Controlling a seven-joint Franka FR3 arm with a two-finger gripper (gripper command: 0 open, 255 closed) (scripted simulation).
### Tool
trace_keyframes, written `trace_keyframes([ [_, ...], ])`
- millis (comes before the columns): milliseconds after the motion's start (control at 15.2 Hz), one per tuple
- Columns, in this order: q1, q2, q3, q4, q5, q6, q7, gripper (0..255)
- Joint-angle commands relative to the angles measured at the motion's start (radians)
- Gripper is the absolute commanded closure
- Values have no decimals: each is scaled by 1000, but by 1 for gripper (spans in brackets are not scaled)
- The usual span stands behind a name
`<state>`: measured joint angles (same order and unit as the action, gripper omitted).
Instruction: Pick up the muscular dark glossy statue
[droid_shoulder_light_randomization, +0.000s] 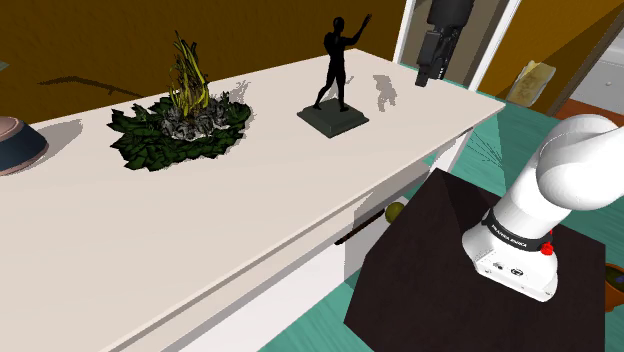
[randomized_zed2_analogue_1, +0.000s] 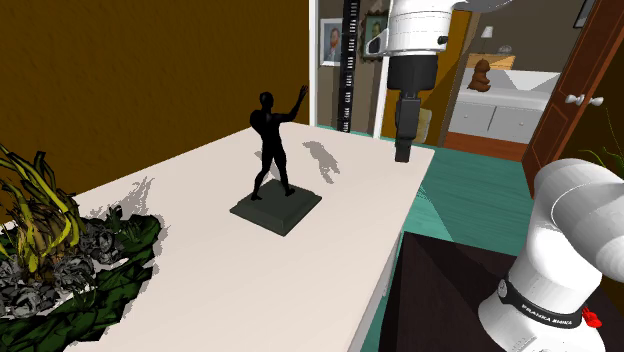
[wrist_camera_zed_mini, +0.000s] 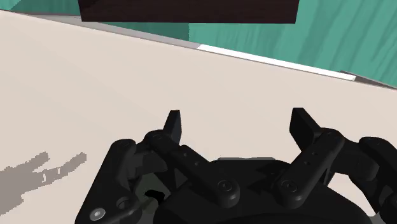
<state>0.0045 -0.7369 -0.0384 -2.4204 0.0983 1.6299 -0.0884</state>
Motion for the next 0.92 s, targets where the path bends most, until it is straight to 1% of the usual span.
trace_keyframes([
  [0,0,0,0,0,0,0,0,0],
  [396,-14,227,11,199,-30,53,30,0],
  [858,-29,480,19,477,-72,56,71,0],
])
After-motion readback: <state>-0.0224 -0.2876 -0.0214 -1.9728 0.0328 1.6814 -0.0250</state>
